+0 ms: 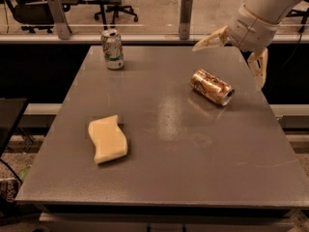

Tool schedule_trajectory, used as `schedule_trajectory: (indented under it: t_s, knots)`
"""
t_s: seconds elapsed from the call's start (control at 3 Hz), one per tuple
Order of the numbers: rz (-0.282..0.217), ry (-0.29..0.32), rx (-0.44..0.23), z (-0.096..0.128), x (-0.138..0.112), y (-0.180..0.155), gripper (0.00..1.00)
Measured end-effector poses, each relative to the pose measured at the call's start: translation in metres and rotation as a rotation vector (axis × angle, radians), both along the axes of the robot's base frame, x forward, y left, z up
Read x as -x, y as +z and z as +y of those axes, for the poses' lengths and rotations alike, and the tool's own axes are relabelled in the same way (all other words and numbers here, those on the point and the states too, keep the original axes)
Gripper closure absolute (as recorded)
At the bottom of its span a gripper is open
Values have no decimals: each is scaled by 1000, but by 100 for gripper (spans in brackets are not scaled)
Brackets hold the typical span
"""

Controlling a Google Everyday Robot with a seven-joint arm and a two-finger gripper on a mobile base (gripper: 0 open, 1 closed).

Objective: Place orange can upright

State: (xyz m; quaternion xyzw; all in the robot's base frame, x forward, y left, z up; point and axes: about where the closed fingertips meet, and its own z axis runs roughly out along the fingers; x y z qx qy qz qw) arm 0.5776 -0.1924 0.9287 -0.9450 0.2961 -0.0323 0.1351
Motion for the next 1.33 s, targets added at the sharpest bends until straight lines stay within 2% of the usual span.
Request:
schedule_trajectory:
  t_s: [0.33, 0.67, 1.0, 1.33]
  knots:
    - [-21, 172, 96, 9, -7, -8, 0]
    - [-49, 295, 180, 10, -18, -22, 0]
    - [-76, 292, 174, 14, -26, -23, 0]
    - [-96, 338, 159, 14, -32, -21, 0]
